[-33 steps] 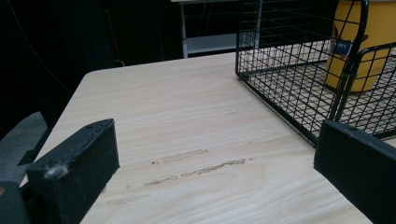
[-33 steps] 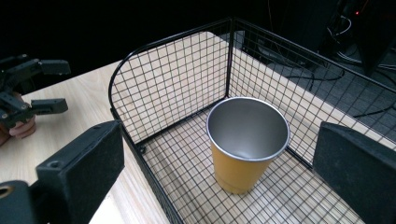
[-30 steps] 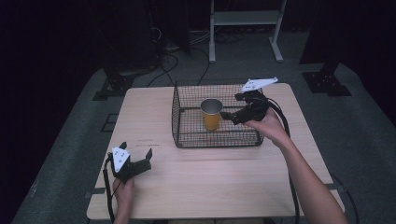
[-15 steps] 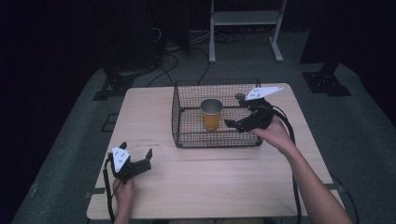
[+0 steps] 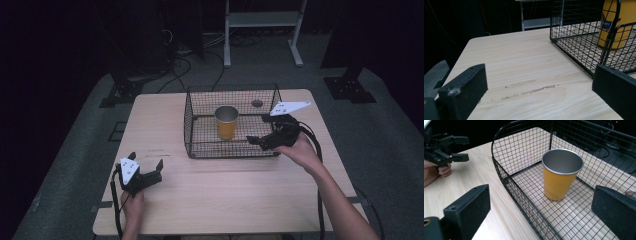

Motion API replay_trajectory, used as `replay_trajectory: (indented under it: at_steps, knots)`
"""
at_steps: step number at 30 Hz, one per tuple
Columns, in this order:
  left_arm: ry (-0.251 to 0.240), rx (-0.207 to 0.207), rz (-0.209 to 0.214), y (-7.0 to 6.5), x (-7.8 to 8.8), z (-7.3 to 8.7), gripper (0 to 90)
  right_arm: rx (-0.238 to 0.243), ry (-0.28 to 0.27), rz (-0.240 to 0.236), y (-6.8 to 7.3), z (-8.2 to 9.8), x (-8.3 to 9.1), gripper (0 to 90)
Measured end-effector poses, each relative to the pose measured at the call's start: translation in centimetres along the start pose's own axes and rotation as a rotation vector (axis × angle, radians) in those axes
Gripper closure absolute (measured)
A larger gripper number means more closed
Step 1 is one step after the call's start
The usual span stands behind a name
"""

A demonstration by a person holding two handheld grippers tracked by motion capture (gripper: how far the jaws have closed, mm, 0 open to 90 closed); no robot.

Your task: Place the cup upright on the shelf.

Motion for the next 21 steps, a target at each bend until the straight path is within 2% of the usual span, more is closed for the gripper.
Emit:
replay_trajectory:
  at_steps: [6,21]
  knots:
    - [0.000,0.000,0.000,0.0,0.0,0.0,0.0,0.000,0.001,0.000,0.2,1.0,0.5,1.6]
    - [0.001,-0.003,0.000,0.0,0.0,0.0,0.0,-0.035,0.000,0.007,-0.1,3.6,1.4,1.6]
Point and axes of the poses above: each handheld gripper's, and its own axes: x roughly backward along the jaws, z roughly out of its underside, y roughly to its left, the point moved 9 cm from there along -x, roughly forward along the jaws, and after that the axes turned 6 degrees about z, right-handed, at the moved point
